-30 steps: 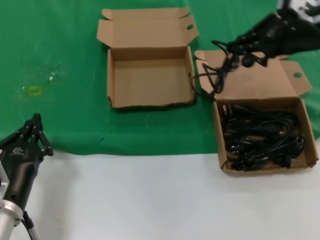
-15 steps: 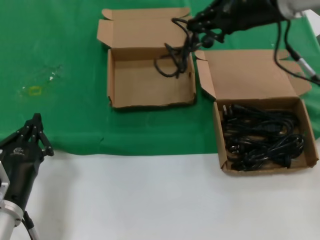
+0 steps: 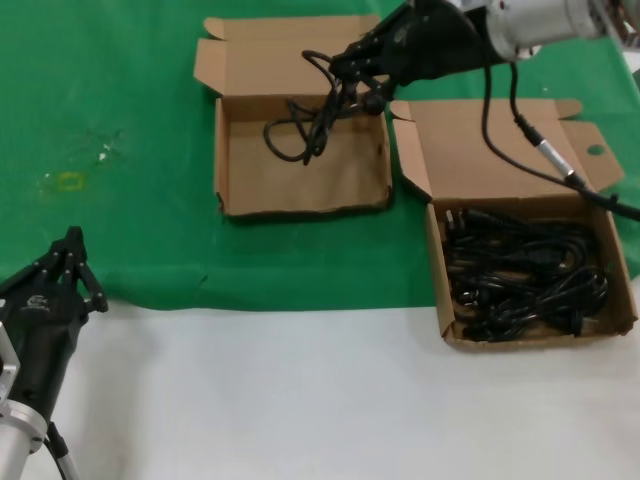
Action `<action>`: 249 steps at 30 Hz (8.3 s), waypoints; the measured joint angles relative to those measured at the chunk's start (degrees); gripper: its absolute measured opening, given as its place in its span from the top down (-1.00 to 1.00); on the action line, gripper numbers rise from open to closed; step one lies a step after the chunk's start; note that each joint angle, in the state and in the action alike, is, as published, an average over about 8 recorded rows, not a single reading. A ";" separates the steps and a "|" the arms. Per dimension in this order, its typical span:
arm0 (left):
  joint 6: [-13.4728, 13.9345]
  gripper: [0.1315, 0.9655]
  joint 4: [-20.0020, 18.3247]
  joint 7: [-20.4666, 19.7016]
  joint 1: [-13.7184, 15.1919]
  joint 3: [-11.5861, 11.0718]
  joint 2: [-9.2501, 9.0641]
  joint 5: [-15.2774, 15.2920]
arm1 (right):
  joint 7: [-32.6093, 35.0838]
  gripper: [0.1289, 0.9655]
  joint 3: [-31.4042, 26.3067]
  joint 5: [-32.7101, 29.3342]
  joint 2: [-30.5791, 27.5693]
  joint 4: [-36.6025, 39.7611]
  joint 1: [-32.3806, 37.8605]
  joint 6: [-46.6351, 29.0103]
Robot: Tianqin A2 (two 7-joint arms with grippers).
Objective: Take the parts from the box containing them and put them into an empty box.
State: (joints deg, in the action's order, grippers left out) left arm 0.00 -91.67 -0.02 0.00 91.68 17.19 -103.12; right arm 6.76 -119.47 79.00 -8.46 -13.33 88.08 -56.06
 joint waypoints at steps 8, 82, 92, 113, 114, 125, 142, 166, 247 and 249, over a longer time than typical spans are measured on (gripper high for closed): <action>0.00 0.97 0.00 0.00 0.00 0.00 0.00 0.00 | 2.74 0.90 1.10 0.95 3.48 7.46 1.52 2.97; 0.00 0.22 0.00 0.00 0.00 0.00 0.00 0.00 | 2.16 -0.74 5.39 4.09 5.78 1.54 -10.06 17.30; 0.00 -0.35 0.00 0.00 0.00 0.00 0.00 -0.01 | 0.83 -0.95 8.72 7.08 3.62 -10.34 -21.66 23.06; 0.00 -0.94 0.00 0.00 0.00 0.00 0.00 -0.01 | -1.99 -1.00 15.82 13.41 -0.99 -35.66 -46.44 35.32; 0.00 -0.96 0.00 0.01 0.00 0.00 0.00 -0.01 | -2.13 -1.00 16.16 13.72 -1.21 -36.88 -47.63 35.91; 0.00 -1.00 0.00 0.03 0.00 0.00 0.00 -0.01 | -3.60 -1.00 19.89 17.05 -3.61 -50.15 -60.53 42.35; 0.00 -1.00 0.00 0.02 0.00 0.00 0.00 -0.02 | -5.89 -1.00 25.61 22.17 -7.32 -70.55 -80.49 52.28; 0.00 -1.00 0.00 0.02 0.00 0.00 0.00 -0.02 | -6.42 -1.00 26.95 23.37 -8.18 -75.32 -85.12 54.59; 0.00 -1.00 0.00 0.02 0.00 0.00 0.00 -0.02 | -6.42 -1.00 26.95 23.37 -8.18 -75.32 -85.12 54.59; 0.00 -1.00 0.00 0.02 0.00 0.00 0.00 -0.02 | -6.42 -1.00 26.95 23.37 -8.18 -75.32 -85.12 54.59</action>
State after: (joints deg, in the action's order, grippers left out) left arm 0.00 -91.67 0.00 0.00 91.67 17.19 -103.13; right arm 0.34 -92.52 102.37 -16.64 -88.64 2.96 -1.47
